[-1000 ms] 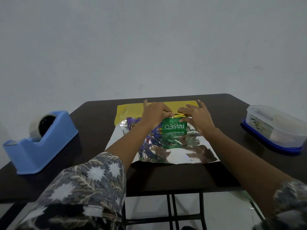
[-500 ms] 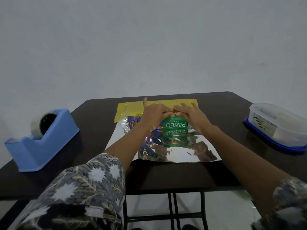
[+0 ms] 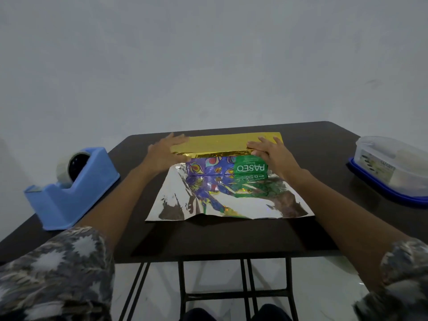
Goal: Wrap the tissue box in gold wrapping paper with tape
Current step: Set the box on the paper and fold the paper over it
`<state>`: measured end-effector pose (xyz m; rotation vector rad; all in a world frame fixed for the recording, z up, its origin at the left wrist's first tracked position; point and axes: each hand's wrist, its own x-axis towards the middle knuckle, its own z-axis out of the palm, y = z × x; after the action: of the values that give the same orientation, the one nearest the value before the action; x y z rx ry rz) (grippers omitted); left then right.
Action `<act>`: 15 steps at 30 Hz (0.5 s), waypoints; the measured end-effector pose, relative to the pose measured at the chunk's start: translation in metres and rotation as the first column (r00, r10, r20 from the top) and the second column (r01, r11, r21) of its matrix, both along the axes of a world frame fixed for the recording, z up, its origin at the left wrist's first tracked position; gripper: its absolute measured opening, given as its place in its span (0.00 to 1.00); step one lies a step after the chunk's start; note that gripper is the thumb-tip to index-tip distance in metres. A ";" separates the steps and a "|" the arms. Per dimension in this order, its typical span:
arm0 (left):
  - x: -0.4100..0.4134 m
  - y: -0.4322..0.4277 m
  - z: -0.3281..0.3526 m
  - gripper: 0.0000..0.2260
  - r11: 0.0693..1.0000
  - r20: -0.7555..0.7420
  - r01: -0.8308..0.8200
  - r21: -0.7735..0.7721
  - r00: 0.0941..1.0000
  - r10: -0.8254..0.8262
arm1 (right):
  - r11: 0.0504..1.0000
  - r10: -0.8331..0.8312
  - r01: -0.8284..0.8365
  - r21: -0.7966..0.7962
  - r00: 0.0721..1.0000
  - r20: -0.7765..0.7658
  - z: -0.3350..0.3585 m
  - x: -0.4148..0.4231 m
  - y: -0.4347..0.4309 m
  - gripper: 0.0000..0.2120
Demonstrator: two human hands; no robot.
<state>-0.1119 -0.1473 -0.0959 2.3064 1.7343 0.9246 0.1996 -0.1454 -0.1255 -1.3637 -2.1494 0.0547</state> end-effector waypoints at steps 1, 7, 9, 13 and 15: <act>0.006 0.000 0.004 0.25 1.000 0.001 0.017 -0.019 1.000 -0.017 | 1.000 -0.003 0.003 0.000 1.000 0.006 0.001 0.000 -0.001 0.18; 0.007 0.000 -0.005 0.21 0.999 0.152 0.023 -0.034 0.988 -0.017 | 0.999 -0.023 0.023 -0.026 1.000 0.017 0.002 -0.001 -0.001 0.18; -0.001 0.003 -0.004 0.16 0.999 0.173 -0.037 -0.006 0.984 0.038 | 0.999 -0.018 0.019 -0.028 0.999 0.029 0.003 -0.001 -0.001 0.19; 0.015 0.001 0.006 0.13 0.990 0.058 -0.029 0.141 0.998 0.021 | 0.999 -0.020 0.022 -0.027 0.999 0.045 0.003 0.001 -0.001 0.19; 0.032 -0.002 0.010 0.13 0.990 -0.086 0.062 0.129 0.995 -0.051 | 0.999 -0.019 0.020 -0.033 0.999 0.026 0.002 0.000 -0.001 0.19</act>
<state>-0.0801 -0.1493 -0.0860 2.4965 1.6755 0.9746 0.1995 -0.1461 -0.1240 -1.4110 -2.1646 0.0657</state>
